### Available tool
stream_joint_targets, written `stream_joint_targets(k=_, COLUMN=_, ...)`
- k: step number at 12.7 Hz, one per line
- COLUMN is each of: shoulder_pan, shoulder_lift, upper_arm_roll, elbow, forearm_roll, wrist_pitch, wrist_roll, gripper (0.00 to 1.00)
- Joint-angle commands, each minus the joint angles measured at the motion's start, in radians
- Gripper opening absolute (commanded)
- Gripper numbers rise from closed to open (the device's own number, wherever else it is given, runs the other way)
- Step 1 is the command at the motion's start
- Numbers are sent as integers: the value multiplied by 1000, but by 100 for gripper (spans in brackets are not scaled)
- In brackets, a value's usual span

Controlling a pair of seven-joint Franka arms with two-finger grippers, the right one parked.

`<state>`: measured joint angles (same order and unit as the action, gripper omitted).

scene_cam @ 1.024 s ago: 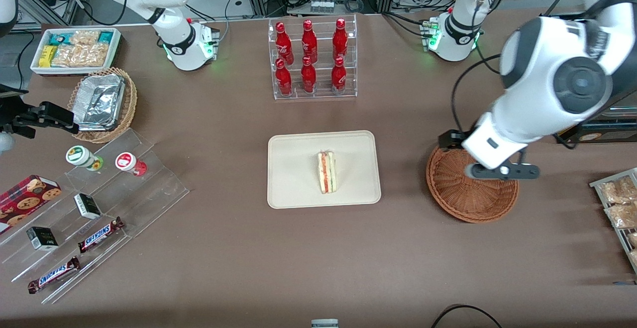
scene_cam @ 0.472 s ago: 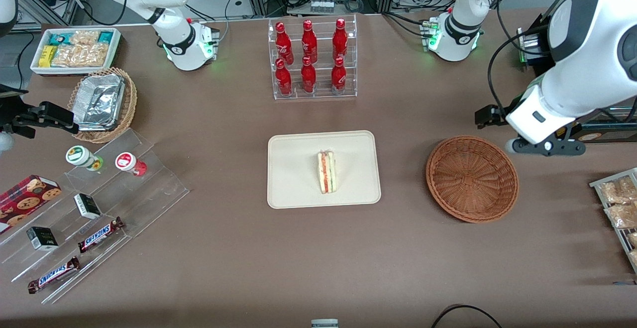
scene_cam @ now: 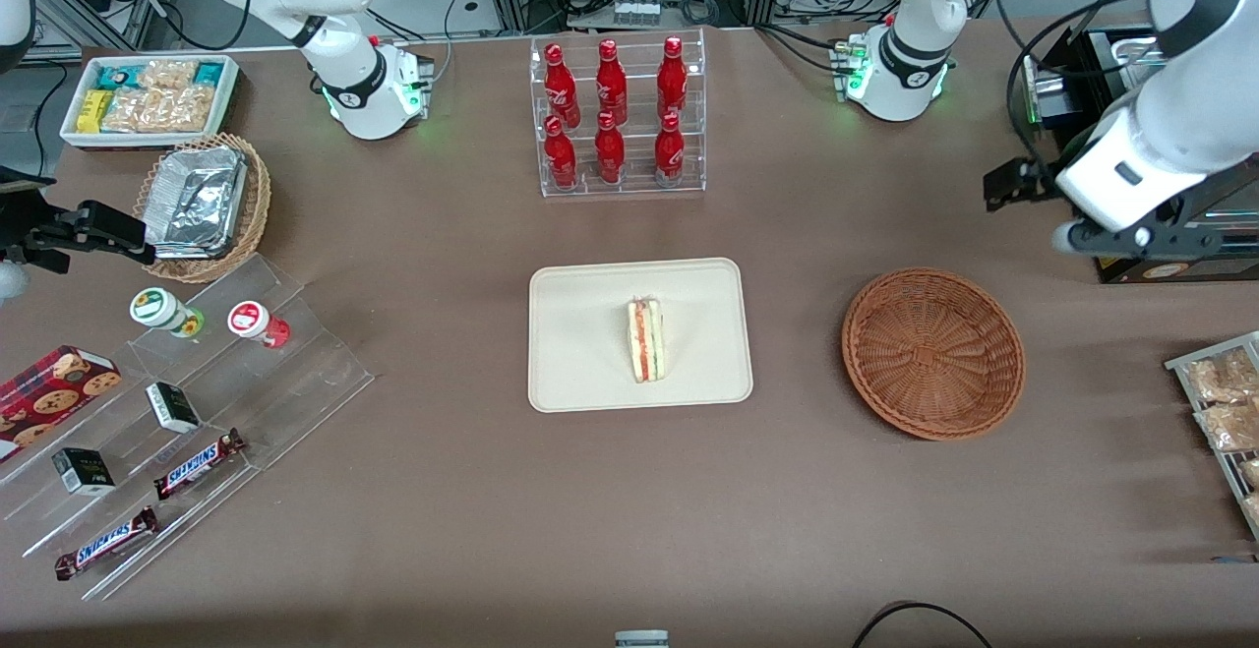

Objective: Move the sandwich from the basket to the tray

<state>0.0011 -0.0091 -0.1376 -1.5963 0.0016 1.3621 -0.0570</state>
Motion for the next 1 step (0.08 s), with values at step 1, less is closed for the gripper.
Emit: stream_joint_targets(k=1, shoulder_pan=23, shoulder_lift=-60, upper_arm_roll=1, elbow=-16, forearm_roll=14, wrist_pitch=-55, wrist_roll=61, gripper=100)
